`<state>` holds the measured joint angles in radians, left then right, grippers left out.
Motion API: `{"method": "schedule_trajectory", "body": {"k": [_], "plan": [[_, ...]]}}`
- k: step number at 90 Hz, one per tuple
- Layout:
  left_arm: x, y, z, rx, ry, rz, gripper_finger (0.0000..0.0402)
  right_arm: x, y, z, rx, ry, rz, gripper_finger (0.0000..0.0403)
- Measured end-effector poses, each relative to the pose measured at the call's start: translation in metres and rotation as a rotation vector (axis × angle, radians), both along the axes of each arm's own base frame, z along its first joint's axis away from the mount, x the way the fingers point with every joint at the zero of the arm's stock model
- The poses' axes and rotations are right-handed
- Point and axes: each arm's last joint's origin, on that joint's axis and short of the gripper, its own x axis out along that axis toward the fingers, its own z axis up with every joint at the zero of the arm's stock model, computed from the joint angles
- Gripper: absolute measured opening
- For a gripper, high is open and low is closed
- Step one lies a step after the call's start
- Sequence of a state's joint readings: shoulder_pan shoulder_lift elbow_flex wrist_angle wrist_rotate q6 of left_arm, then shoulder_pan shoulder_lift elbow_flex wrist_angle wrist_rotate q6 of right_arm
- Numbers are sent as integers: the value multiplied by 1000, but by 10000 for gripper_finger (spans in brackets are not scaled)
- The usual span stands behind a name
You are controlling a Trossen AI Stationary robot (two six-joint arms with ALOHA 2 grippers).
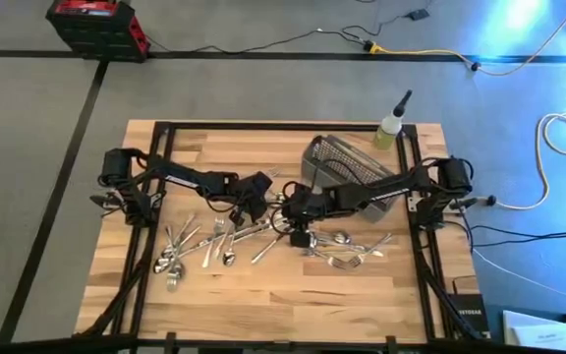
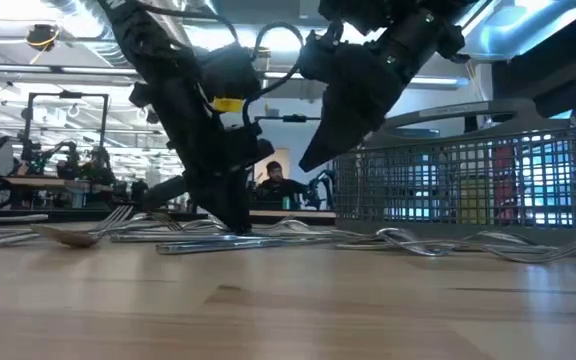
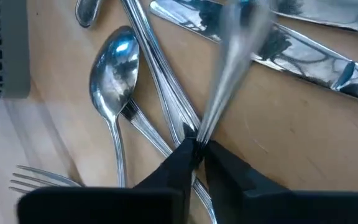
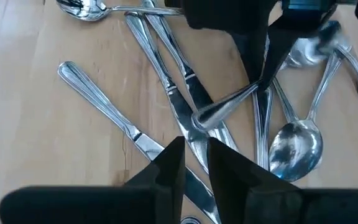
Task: Sort silverware
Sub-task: Put the silver spoon into the gray silverware organizer
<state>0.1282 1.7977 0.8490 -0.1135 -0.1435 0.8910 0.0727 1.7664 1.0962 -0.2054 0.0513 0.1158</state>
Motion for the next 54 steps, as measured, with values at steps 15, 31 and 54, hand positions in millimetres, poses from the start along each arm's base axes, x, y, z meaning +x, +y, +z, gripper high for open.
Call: {"method": "schedule_trajectory", "body": {"k": [15, 31, 54], "plan": [[1, -9, 3, 4, -9, 0, 4, 0, 0, 0, -10, 4, 12, 51], [0, -21, 16, 7, -52, 11, 1, -4, 0, 8, -9, -3, 10, 51], [-5, -34, 41, 18, -122, -4, 1, -9, -1, 25, -8, -52, 0, 51]]}}
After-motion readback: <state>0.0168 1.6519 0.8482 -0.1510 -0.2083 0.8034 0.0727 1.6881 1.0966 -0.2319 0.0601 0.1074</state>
